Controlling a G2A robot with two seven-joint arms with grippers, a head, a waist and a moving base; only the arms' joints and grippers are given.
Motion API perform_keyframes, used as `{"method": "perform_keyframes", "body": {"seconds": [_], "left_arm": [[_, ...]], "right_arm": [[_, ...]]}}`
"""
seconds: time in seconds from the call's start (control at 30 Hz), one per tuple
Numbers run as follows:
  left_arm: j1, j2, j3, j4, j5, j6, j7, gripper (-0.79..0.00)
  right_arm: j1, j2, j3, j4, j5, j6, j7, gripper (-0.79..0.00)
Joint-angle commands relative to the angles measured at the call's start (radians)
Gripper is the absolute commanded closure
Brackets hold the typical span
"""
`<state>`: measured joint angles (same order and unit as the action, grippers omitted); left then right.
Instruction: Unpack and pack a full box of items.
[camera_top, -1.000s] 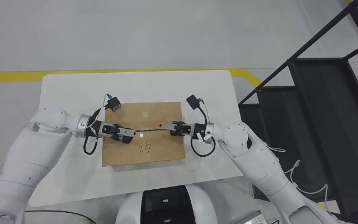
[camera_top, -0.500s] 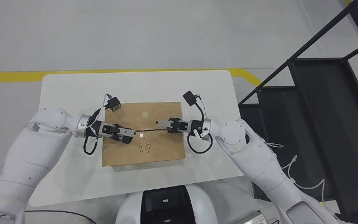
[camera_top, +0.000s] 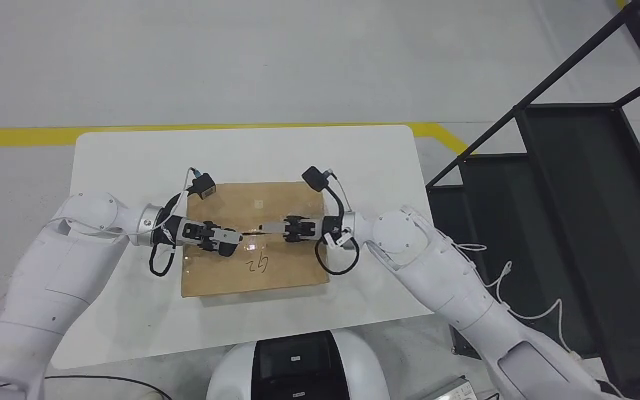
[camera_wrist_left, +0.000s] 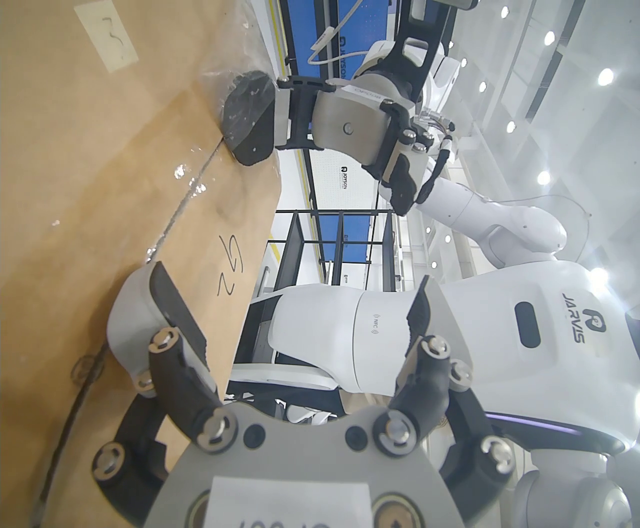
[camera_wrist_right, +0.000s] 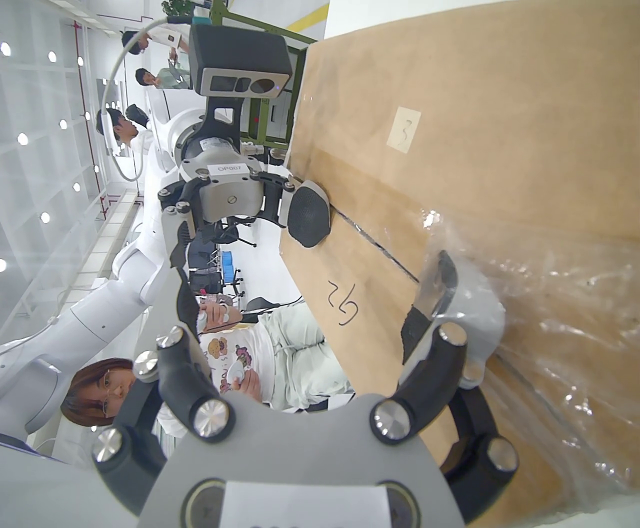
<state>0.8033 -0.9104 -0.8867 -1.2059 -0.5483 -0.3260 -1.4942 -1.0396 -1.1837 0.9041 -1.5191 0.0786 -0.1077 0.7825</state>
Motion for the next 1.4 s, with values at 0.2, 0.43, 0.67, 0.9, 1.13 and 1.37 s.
{"method": "perform_keyframes", "body": {"seconds": [0.2,0.43,0.67,0.9,1.13,1.37], "left_arm": [[0.0,0.0,0.0,0.0,0.0,0.0,0.0,-0.785],[0.016,0.007,-0.013,0.006,0.009,-0.006,0.006,-0.785],[0.065,0.023,-0.081,-0.06,-0.023,-0.026,0.049,-0.785],[0.12,0.042,-0.151,-0.108,-0.03,-0.037,0.065,-0.785],[0.161,0.051,-0.208,-0.123,-0.097,-0.063,0.063,-0.785],[0.215,0.068,-0.308,-0.108,-0.167,-0.093,0.093,-0.785]], "right_arm": [[0.022,-0.004,0.001,-0.002,0.0,-0.004,0.03,-0.785],[-0.015,0.005,0.021,-0.055,-0.003,-0.007,0.063,-0.785],[-0.034,0.005,0.025,-0.063,-0.003,0.006,0.044,-0.785],[-0.044,0.008,0.054,-0.083,-0.005,0.048,0.009,-0.785],[-0.067,0.015,0.084,-0.107,0.019,0.055,0.034,-0.785],[-0.14,0.035,0.153,-0.158,0.038,0.075,0.071,-0.785]]}}
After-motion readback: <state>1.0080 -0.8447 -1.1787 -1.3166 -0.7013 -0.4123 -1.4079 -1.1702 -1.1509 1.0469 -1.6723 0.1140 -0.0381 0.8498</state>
